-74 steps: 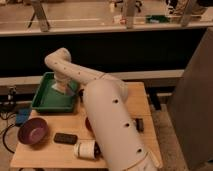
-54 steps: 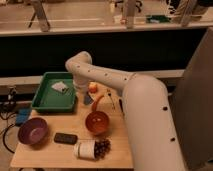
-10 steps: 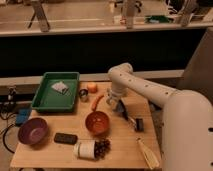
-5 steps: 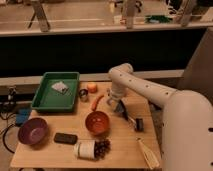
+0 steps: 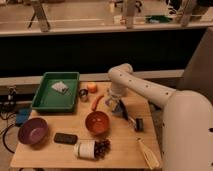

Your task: Place sponge in table surface

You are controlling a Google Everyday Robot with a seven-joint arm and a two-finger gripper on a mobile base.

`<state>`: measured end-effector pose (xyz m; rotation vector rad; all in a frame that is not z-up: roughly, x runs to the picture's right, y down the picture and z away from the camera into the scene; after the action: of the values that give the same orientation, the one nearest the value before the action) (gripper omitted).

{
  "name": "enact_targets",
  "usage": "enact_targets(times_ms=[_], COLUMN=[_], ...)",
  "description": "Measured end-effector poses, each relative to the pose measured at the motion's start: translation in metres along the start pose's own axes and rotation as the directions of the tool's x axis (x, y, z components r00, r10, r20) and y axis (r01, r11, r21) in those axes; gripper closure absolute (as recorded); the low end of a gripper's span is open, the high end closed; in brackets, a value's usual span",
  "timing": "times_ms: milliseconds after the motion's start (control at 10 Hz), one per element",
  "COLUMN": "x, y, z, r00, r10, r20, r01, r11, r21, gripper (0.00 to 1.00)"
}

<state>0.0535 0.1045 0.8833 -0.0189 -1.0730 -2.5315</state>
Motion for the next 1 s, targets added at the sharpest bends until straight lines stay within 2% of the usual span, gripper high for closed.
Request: enact_targets(times_ms=[700, 1000], x=[0.0015, 0.0015], y=[-0.0026, -0.0051], z=[-0.0033, -0.0070], r00=[0.998, 0.995], r10=[-0.048, -0.075], r20=[-0.033, -0.067], r01=[0.049, 0.076], r11=[0.998, 0.997], r21=[0.026, 0.010], gripper=[0.20, 0.20])
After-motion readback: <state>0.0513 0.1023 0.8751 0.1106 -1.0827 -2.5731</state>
